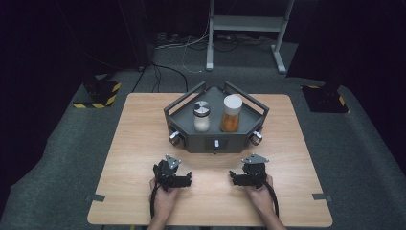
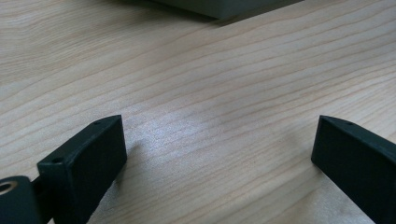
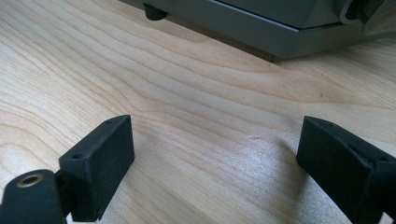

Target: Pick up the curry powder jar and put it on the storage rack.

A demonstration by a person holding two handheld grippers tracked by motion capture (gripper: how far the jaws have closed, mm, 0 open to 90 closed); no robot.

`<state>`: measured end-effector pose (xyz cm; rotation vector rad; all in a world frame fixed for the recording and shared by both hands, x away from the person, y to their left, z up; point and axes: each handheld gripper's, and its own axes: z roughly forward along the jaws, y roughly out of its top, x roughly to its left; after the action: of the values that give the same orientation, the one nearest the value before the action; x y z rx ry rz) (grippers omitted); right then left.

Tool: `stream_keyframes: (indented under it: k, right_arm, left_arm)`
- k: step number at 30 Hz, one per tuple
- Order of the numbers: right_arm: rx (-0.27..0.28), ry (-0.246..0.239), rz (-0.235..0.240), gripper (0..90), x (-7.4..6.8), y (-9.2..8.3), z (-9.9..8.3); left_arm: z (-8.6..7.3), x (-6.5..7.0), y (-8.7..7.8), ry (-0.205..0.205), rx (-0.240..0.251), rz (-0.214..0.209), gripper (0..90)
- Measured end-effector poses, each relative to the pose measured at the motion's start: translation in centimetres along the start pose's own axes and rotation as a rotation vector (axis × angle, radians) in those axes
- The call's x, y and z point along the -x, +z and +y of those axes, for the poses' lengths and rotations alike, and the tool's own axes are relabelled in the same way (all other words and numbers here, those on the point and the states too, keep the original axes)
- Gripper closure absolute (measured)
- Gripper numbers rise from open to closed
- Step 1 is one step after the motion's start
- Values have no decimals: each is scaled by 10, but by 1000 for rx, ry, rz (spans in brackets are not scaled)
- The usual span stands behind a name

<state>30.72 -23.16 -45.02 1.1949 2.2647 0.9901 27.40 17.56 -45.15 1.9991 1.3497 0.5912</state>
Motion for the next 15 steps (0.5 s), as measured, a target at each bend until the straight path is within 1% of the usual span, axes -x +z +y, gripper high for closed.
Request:
stream_keyframes:
  k: [2, 15]
  right_arm:
    - [0, 0, 0, 112, 0, 0, 0]
    - [0, 0, 0, 112, 0, 0, 0]
  left_arm:
    - [0, 0, 0, -4, 3, 0, 33]
    - [0, 0, 0, 3, 0, 1, 34]
